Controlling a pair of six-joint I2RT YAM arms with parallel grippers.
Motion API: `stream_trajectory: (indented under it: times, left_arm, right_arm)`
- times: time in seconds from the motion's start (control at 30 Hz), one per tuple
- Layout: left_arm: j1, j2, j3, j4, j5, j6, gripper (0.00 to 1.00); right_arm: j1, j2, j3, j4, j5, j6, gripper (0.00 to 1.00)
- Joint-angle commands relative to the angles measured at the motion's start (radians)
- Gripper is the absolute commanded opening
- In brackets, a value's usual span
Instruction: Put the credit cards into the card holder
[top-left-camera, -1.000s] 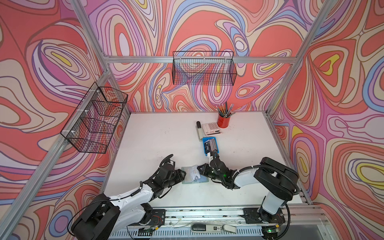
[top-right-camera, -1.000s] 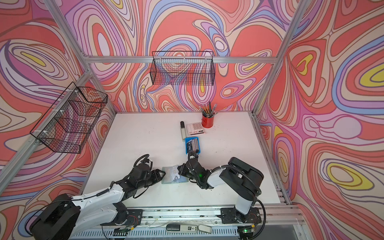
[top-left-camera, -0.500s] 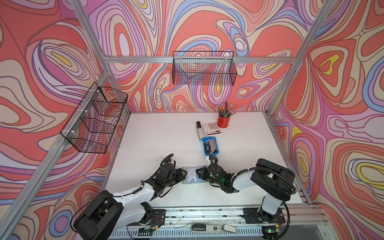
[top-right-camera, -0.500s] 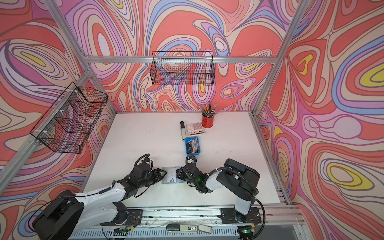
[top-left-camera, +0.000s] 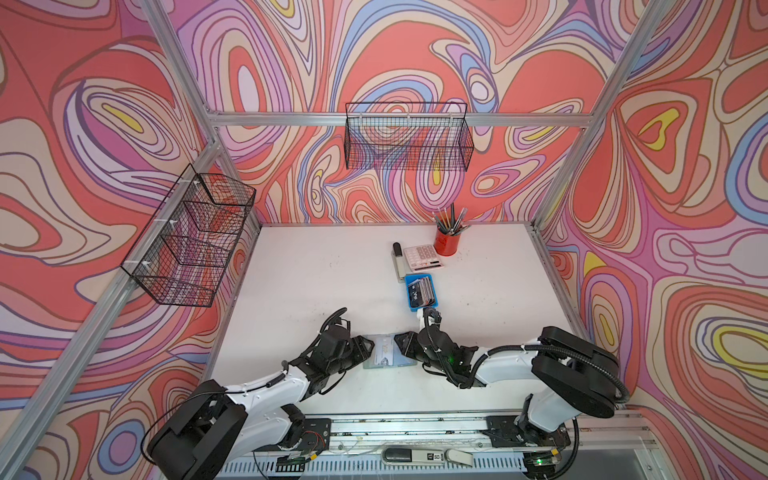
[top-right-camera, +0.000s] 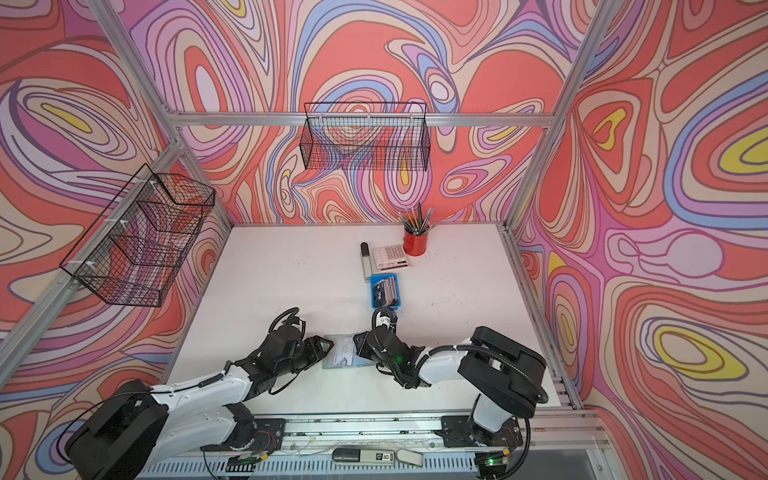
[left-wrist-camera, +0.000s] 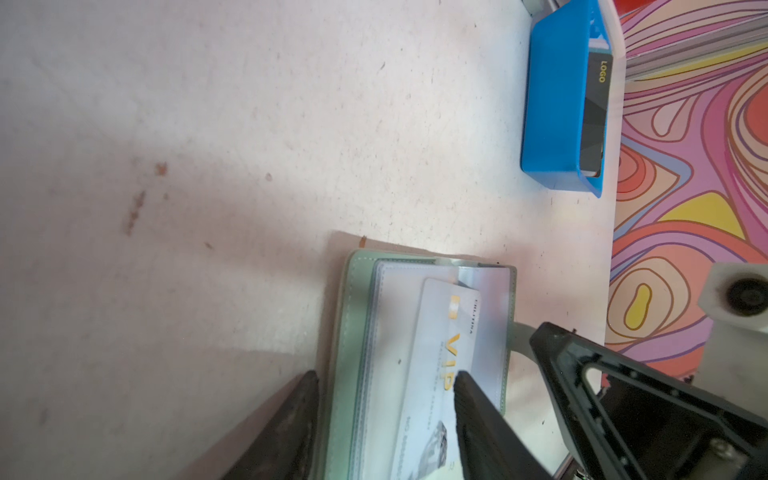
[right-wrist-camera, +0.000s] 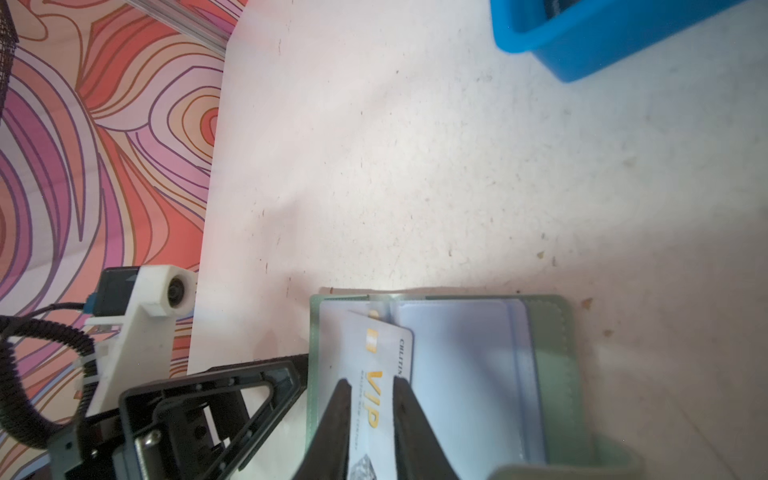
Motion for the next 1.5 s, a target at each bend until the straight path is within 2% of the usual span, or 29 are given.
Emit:
stream_trajectory:
  times: [0.0, 0.27, 0.77, 0.87, 1.07, 1.17, 1.47]
  left_arm:
    - [0.004, 0.0, -0.015, 0.015, -0.009, -0.017, 0.55]
    - [0.004, 0.033, -0.005, 0.034, 0.005, -0.009, 0.55]
    - [0.004, 0.146, 0.024, 0.114, 0.071, -0.001, 0.54]
    - [0.004, 0.145, 0.026, 0.104, 0.07, 0.0, 0.54]
    - [0.003, 0.117, 0.022, 0.079, 0.052, 0.003, 0.54]
    - [0.004, 0.114, 0.02, 0.078, 0.053, 0.004, 0.55]
    - [0.004, 0.138, 0.019, 0.112, 0.073, -0.006, 0.54]
  right_arm:
    - [0.019, 0.012, -0.004, -0.032, 0.021, 0.003, 0.2]
    - [0.022, 0.113, 0.051, 0.001, -0.028, 0.004, 0.21]
    - [0.049, 0.196, 0.127, 0.008, -0.051, -0.007, 0.2]
    - [0.054, 0.181, 0.12, -0.01, -0.025, -0.006, 0.2]
    - [0.054, 0.061, 0.034, -0.081, 0.119, 0.037, 0.2]
    - [0.054, 0.032, 0.012, -0.113, 0.155, 0.05, 0.21]
    - [0.061, 0.157, 0.072, -0.007, 0.037, 0.028, 0.19]
